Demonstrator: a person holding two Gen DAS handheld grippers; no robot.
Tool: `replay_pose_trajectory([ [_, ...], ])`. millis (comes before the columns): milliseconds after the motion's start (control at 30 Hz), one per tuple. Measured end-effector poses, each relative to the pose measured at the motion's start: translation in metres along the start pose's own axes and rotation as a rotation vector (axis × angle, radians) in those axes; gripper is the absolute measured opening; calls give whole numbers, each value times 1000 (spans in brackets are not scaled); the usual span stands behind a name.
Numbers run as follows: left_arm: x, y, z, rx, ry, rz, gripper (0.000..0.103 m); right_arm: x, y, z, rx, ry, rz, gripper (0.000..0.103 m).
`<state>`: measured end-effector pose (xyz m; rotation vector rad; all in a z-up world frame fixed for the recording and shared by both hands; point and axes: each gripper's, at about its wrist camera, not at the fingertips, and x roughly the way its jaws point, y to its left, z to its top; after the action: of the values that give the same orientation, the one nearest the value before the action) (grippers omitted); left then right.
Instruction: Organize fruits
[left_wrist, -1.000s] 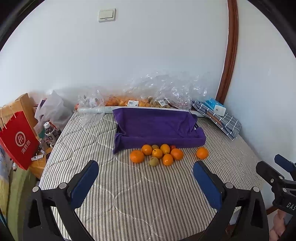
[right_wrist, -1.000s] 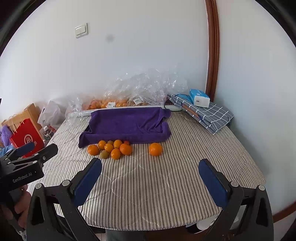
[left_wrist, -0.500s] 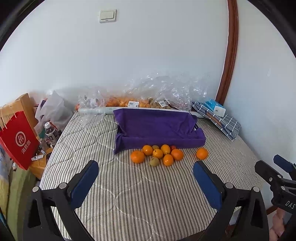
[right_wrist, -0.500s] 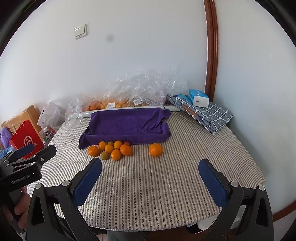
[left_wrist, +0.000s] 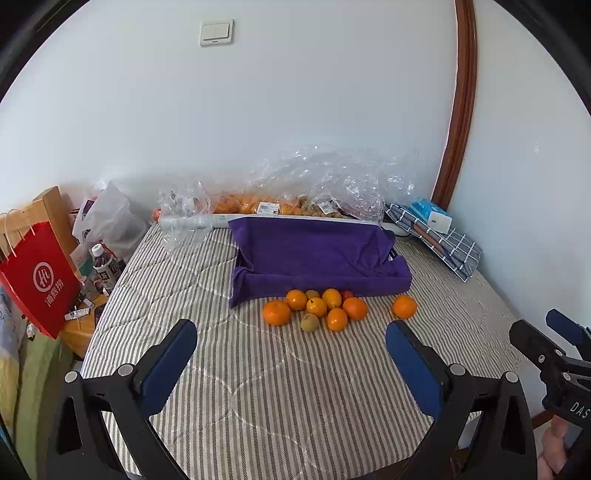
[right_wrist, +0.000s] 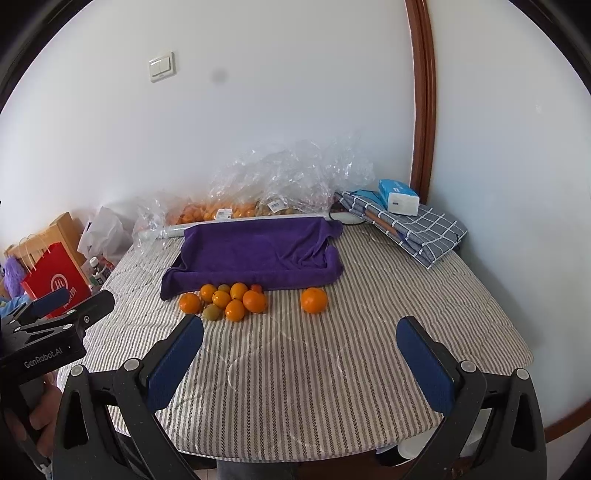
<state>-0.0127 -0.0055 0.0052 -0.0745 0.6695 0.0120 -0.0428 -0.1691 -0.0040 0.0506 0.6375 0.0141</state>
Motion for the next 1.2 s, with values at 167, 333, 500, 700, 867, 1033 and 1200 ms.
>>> replay_pose_trajectory([
  [167, -2, 0, 1, -3, -5, -1, 103, 0, 3, -2, -6, 3, -4, 103],
  [333, -2, 3, 1, 2, -4, 3, 103, 1, 4, -3, 1, 4, 1, 103],
  [500, -2, 7, 3, -16, 0, -3, 103, 2, 7, -2, -1, 6, -1, 103],
  [700, -5, 8, 4, -7, -10, -3, 103, -1, 8, -1, -9, -6, -6, 103],
  [867, -6, 9, 4, -9, -11, -5, 103, 1, 10, 1, -19, 7, 11, 103],
  [1033, -5, 11, 8, -10, -15, -1, 103, 3, 9, 3, -14, 10, -11, 103],
  [1200, 1, 16, 10, -20, -38, 2, 103, 10, 5, 7, 5, -5, -18, 103],
])
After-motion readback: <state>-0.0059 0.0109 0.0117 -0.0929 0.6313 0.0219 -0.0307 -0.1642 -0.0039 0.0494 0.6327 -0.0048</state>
